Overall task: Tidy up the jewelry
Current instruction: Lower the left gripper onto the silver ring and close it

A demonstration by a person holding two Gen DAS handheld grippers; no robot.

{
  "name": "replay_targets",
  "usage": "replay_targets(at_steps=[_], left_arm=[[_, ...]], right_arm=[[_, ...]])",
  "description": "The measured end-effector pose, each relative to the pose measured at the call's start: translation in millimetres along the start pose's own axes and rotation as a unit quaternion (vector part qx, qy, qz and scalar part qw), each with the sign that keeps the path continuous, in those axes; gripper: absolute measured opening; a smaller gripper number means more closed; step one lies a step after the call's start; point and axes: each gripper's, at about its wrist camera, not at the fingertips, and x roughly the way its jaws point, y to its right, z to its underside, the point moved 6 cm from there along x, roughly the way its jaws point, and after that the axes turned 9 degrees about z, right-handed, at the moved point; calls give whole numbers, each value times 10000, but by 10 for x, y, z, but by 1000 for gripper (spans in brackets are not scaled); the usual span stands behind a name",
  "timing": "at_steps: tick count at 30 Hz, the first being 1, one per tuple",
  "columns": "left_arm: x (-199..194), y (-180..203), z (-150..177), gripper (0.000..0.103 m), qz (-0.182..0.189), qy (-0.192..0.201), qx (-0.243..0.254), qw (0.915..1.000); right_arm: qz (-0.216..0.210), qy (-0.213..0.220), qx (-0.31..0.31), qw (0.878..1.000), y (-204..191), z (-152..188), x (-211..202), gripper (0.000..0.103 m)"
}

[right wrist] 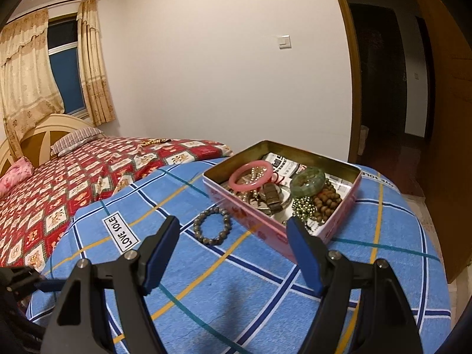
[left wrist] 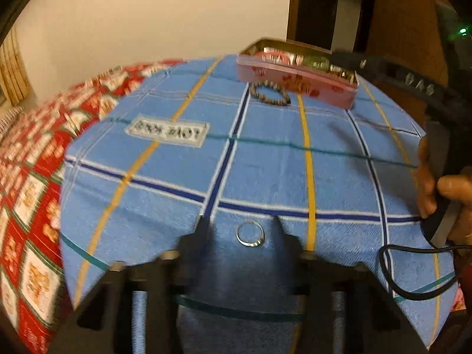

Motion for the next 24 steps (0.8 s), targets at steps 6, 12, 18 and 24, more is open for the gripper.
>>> replay_targets(at_steps=[6,12,18,24], left_arm=[[18,37,20,36,2,64,88,9999],[3,134,55,20,134,129,290,9994],[5,109,26,20,231,216,118,9994],[-117,-52,-264,20,228,786,-272,9963]], right_arm=[[-69,-70,70,9999,6,7,7,78],[-86,-87,151,9998,32,4,6,78],[-100,-132,176,9997,39,14,21,78],[-116,-390,156,9991,32,80,103,78]])
